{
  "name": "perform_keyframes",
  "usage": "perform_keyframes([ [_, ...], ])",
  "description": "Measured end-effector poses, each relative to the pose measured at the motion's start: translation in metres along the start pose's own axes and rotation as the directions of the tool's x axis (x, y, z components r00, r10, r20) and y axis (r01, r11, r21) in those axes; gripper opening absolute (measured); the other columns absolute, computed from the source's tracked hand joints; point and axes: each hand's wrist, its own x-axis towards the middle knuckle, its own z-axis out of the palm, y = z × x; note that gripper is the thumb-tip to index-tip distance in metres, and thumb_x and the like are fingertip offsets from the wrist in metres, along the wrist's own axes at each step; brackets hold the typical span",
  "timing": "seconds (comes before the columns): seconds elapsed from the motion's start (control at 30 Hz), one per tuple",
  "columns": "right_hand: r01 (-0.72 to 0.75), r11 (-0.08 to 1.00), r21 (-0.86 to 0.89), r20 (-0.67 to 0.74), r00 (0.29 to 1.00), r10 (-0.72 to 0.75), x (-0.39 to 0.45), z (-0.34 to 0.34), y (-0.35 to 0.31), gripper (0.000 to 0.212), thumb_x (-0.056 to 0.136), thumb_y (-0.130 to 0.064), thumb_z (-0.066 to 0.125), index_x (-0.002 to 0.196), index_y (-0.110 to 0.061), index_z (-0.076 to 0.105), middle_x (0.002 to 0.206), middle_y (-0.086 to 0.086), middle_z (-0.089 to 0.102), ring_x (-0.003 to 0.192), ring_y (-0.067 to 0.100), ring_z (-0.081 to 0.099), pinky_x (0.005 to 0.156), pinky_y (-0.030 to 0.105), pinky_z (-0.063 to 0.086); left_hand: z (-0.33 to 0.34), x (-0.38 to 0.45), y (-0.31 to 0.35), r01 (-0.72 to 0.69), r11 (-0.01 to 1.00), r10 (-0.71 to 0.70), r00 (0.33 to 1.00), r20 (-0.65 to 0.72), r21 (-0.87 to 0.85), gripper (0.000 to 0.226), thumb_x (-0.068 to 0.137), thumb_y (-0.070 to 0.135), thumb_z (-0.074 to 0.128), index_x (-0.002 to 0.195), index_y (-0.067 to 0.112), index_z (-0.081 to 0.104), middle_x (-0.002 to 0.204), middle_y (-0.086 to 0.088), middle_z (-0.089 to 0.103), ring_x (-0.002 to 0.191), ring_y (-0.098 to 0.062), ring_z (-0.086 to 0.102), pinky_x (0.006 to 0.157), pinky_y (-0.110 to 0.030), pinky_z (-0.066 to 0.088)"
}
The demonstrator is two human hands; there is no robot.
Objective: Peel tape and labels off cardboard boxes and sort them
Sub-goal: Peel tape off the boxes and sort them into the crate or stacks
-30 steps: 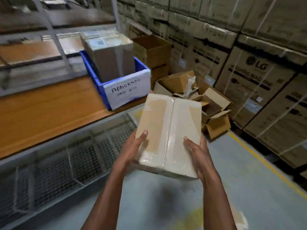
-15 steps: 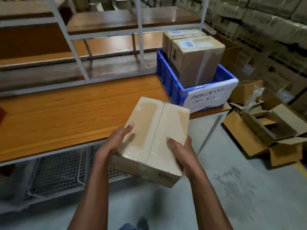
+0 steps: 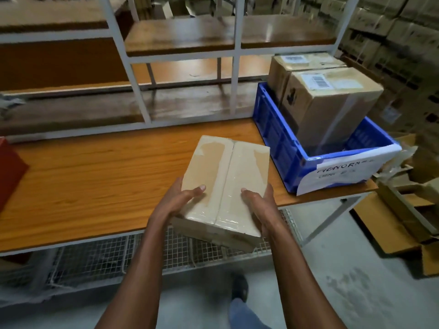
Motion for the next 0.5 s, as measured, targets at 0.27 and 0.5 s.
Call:
perform_keyframes([
  [0.27, 0.021, 0.991, -0.135, 0.076, 0.997, -0.011, 0.116, 0.028, -0.035, 0.094, 0.081, -0.041, 0.07, 0.159, -0.041, 0.019, 0.15, -0.004, 0.052, 0.132, 0.027, 0.054, 0.113, 0.051, 0.045, -0.017, 0.089, 0.001, 0.064, 0.992, -0.057, 0.996, -0.069, 0.108, 0.087, 0.08, 0.035, 0.087, 0.15, 0.02, 0.038, 0.135, 0.0, 0.057, 0.123, -0.023, 0.055, 0.091, -0.037, 0.049],
  [0.5, 0.087, 0.98, -0.181, 0.125, 0.99, -0.065, 0.182, 0.048, -0.062, 0.095, 0.093, -0.04, 0.069, 0.164, -0.029, 0.007, 0.164, 0.001, 0.034, 0.147, 0.028, 0.039, 0.122, 0.048, 0.034, -0.044, 0.229, -0.026, 0.198, 0.926, -0.144, 0.973, -0.182, 0.322, 0.131, 0.041, 0.084, 0.077, 0.151, 0.037, 0.025, 0.14, 0.001, 0.054, 0.134, -0.033, 0.048, 0.108, -0.063, 0.039],
])
